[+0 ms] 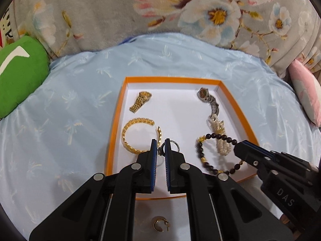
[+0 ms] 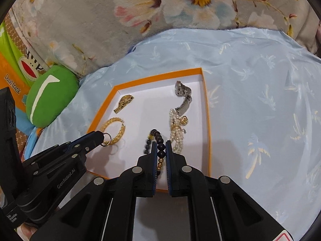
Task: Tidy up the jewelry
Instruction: 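Open the left tool to drop the ring while the right tool releases the bracelet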
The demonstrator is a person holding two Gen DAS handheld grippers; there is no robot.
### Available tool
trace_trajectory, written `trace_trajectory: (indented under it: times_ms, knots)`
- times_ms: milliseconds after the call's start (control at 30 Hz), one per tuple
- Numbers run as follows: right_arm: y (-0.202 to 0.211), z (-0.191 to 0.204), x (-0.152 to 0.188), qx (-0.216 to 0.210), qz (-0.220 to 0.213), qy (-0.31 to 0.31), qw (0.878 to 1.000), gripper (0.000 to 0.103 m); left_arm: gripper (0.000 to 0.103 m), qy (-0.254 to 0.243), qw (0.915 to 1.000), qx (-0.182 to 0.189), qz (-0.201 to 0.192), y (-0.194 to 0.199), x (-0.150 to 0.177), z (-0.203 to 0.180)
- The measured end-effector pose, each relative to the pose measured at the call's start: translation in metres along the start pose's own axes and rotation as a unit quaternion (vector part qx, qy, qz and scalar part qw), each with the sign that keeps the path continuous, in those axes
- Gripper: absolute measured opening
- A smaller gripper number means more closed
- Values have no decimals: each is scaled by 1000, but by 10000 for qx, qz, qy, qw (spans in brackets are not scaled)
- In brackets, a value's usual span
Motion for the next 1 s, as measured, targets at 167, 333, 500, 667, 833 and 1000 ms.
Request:
trace_trajectory:
  times_ms: [167, 333, 500, 667, 833, 1000]
  knots:
    - [-2, -6, 6, 164, -13, 63, 9998, 8, 8, -11, 10000, -34, 78, -7, 8, 3]
    - [-1, -5, 9, 271, -82, 179, 9994, 11, 28, 44, 9999, -118, 83, -10, 13, 8]
    - [6, -9, 7, 243, -260, 76, 9993, 12, 44, 217, 9997, -102, -110, -3, 10, 15]
    - [-1, -12, 4, 226, -147, 48, 9996, 10, 53, 457, 9983, -106, -346, 10, 6, 26]
    - [-13, 0, 5, 123, 89, 290, 9995, 6, 53, 486, 9978, -101, -429, 16, 8, 26]
    - [-12, 7, 7, -32, 101, 381, 9992, 6, 53, 517, 9975, -100, -474, 20, 8, 27]
Point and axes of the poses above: each gripper's, at about its wrist camera, not at the fingertips, and y roughly against the way its jaws point, z to its left, x to its underside, the point moved 5 cm from there along -y, roughly the way its jaws point, and after that the axes turned 7 degrees about y, right-handed, at the moved point
